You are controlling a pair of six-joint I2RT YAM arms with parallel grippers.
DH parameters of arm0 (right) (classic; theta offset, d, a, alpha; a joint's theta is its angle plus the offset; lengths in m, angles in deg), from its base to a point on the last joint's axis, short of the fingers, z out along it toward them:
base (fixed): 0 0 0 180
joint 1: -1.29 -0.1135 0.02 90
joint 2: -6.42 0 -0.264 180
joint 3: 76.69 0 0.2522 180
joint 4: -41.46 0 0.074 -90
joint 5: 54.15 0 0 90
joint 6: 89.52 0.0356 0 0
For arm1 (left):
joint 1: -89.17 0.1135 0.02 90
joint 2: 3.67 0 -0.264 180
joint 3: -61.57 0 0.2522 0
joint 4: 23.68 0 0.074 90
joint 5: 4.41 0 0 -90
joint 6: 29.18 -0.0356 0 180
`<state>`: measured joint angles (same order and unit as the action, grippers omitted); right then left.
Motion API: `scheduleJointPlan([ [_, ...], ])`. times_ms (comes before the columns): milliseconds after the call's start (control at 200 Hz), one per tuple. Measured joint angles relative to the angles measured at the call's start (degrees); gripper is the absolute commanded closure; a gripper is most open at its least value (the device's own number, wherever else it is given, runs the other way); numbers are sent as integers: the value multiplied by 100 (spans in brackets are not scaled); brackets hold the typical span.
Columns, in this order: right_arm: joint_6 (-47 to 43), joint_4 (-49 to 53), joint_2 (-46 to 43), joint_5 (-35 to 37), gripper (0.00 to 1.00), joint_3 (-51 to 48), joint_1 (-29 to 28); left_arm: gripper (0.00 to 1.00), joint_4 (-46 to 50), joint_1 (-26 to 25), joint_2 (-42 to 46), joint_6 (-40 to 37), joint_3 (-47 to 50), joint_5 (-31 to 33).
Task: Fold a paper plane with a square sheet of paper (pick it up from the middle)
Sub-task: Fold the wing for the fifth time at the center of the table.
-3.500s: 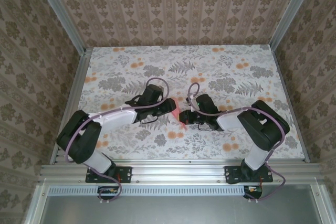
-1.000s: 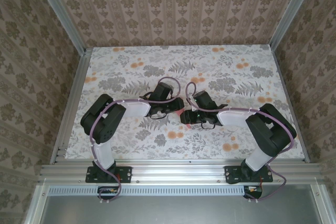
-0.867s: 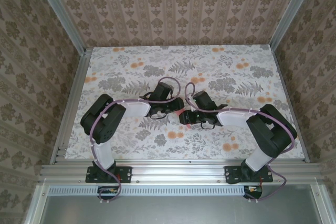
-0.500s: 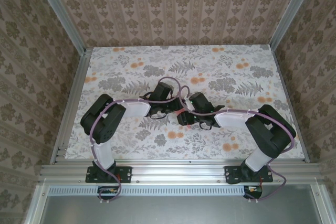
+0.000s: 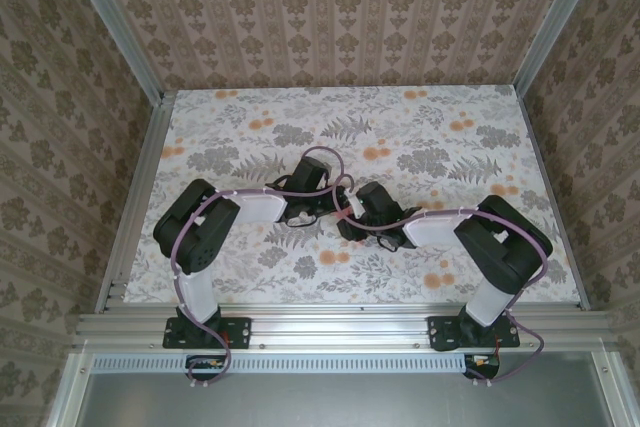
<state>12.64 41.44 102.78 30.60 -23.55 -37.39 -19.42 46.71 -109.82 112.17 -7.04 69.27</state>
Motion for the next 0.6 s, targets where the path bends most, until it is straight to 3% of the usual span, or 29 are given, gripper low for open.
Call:
scheduleJointPlan([
  [250, 282, -278, 0, -74, 90, -173, 4, 48, 7, 7, 31, 0, 0, -4],
  [600, 1257, -739, -2, -791, 97, -452, 190, 42, 144, 52, 861, -22, 240, 68],
])
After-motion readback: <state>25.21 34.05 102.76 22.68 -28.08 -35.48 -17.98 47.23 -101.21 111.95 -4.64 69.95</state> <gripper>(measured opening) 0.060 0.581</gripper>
